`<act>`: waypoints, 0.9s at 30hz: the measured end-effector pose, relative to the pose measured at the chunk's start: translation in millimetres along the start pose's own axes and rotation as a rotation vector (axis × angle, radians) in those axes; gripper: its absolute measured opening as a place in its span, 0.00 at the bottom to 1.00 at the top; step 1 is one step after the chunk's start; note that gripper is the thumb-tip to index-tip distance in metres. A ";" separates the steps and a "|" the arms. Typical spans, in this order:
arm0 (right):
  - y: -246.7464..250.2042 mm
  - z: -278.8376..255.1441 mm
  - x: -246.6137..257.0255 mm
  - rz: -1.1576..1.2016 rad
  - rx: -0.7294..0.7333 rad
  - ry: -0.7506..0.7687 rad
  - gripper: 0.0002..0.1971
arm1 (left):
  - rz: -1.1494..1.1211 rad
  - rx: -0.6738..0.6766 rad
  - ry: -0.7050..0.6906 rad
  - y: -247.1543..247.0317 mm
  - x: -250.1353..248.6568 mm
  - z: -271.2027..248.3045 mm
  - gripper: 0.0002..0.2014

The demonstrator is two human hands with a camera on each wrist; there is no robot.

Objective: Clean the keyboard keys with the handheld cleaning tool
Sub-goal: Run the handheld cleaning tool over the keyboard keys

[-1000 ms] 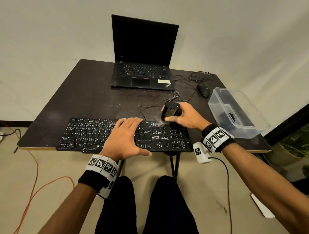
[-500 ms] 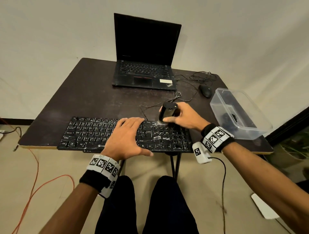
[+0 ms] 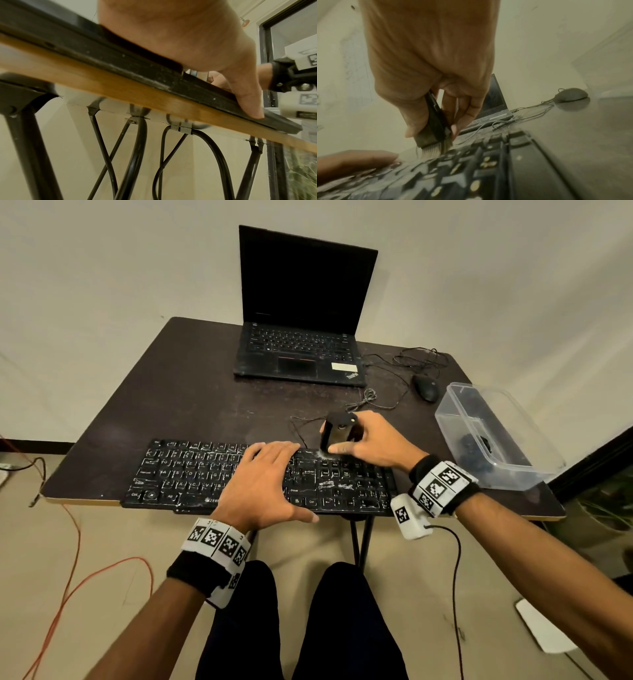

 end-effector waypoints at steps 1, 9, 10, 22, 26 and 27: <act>2.0 2.0 -2.7 -0.030 -0.022 -0.013 0.29 | 0.003 -0.002 -0.002 -0.3 -0.3 -0.5 0.68; -2.5 10.4 3.6 -0.033 -0.028 0.007 0.23 | -0.010 0.002 -0.002 0.1 -0.5 -0.6 0.67; -2.0 10.9 5.2 -0.035 -0.022 0.003 0.22 | -0.010 0.001 -0.003 -0.4 -0.5 -0.8 0.67; -18.7 22.2 19.1 -0.040 0.065 0.044 0.21 | -0.029 -0.004 -0.004 1.4 -1.0 0.3 0.68; -14.2 28.3 16.2 -0.088 0.005 0.012 0.22 | -0.009 0.014 -0.001 1.1 -1.6 -1.1 0.69; -16.0 28.2 16.3 -0.083 0.021 0.013 0.24 | -0.011 0.016 0.002 1.1 -1.9 -0.7 0.69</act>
Point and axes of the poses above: each hand's wrist, its own z-axis towards the middle knuckle, its own y-axis out of the back of the hand, x = y × z, the point moved 4 cm from there along z, towards the middle knuckle, and after that the axes turned 14 degrees about y, right-handed, at the moved point
